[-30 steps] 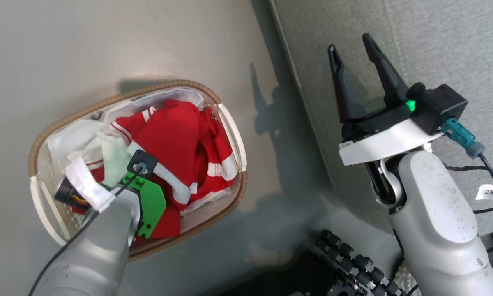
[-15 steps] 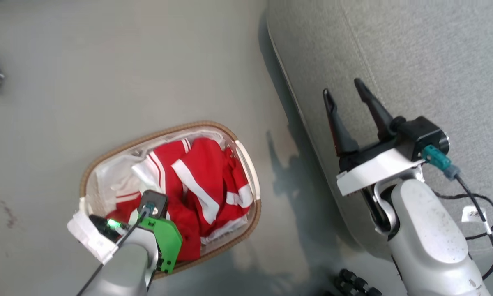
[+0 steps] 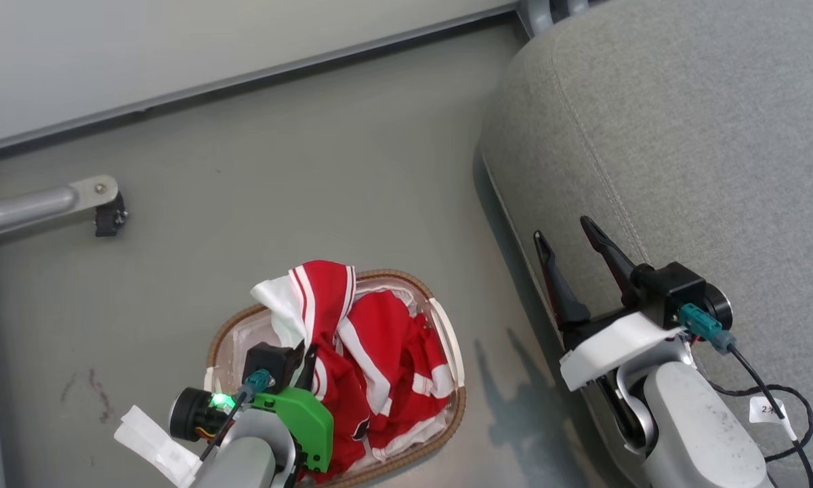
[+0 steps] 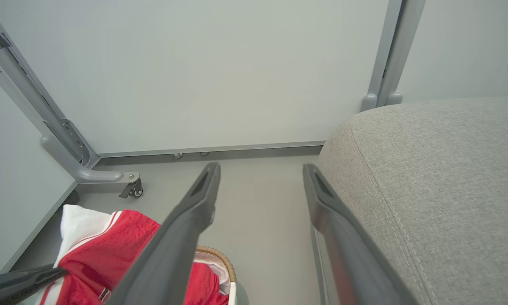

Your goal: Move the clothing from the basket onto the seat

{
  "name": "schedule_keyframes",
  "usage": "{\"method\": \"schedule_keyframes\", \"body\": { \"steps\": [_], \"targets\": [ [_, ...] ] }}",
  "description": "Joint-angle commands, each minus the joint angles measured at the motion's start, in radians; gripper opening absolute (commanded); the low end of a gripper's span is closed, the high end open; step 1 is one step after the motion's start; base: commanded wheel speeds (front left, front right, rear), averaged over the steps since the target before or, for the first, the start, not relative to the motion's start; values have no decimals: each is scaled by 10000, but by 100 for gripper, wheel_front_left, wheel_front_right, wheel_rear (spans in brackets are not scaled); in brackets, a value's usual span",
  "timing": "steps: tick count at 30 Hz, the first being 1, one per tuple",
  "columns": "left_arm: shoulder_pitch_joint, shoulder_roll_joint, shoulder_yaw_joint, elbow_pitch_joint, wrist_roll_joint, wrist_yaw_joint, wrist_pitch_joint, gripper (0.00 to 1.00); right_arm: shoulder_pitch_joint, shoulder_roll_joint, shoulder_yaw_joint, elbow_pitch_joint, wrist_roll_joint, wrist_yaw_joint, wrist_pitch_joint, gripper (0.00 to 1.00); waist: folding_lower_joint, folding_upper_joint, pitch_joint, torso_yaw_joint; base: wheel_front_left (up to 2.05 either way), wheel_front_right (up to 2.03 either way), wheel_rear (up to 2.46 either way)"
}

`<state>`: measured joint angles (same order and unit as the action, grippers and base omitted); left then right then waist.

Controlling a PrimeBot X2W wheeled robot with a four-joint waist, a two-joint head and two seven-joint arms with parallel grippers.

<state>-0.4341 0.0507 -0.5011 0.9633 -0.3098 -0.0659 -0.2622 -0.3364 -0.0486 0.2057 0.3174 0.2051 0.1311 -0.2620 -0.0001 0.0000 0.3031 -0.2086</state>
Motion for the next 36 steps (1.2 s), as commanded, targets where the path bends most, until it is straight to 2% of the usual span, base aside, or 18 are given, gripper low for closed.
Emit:
{"method": "schedule_keyframes", "body": {
  "steps": [1, 15, 25, 28, 36],
  "targets": [
    [232, 7, 40, -321, -116, 71, -36, 0, 245, -47, -61, 50, -53, -6, -44, 100, 1, 0, -949, 619, 0, 0, 0],
    [1201, 13, 632, -4278, -643, 294, -38, 0, 1379, -88, 83, 361, -121, -7, -44, 100, 1, 0, -2403, 909, 0, 0, 0],
    [748, 13, 414, -6673, -1083, 469, -38, 0, 1918, -203, 464, 523, 81, -7, -44, 100, 1, 0, -2885, 1154, 0, 0, 0],
    [524, 11, 171, -7010, -1205, 526, -38, 0, 1962, -281, 767, 496, 114, -7, -44, 100, 1, 0, -2920, 1266, 0, 0, 0],
    [-14, 12, -697, -7548, -1687, 755, -26, 0, 1378, -348, 2418, 407, 300, -7, -44, 100, 1, 0, -2969, 1603, 0, 0, 0]
  ]
}}
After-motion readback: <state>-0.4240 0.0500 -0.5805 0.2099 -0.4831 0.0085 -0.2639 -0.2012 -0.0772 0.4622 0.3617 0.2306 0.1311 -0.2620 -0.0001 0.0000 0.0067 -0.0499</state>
